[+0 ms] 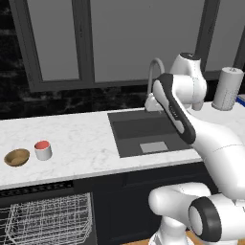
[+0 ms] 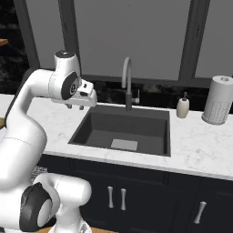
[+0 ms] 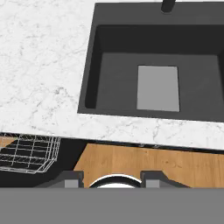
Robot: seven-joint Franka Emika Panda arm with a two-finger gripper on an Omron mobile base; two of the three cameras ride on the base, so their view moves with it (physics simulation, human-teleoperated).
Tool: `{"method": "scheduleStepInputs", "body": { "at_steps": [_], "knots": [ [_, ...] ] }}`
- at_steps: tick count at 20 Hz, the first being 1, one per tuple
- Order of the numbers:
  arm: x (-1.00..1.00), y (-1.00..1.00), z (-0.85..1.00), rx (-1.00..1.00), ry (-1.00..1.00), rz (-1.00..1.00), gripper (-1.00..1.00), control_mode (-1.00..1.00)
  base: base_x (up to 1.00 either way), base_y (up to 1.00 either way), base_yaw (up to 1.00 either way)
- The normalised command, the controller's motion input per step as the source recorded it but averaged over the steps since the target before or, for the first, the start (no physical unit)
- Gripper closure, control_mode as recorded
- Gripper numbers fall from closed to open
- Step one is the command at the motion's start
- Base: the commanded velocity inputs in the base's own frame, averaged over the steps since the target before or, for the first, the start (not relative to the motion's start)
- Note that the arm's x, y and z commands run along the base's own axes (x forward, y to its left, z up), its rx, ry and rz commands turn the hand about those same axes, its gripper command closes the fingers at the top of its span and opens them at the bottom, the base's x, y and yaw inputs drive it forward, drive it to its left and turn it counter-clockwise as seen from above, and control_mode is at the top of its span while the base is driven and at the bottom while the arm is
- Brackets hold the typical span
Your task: Pick up the cup and bowl from the counter, place them in the dishwasher, and close the dishwasher door.
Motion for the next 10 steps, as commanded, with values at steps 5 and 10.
{"method": "scheduleStepInputs", "body": {
  "at_steps": [5, 10],
  "knots": [
    [-0.21, 0.0, -0.01, 0.0, -0.02, 0.0, -1.0, -1.0, 0.0, 0.0, 0.0],
    [-0.5, 0.0, -0.19, 0.0, 0.08, 0.0, -1.0, -1.0, 0.0, 0.0, 0.0]
  ]
}}
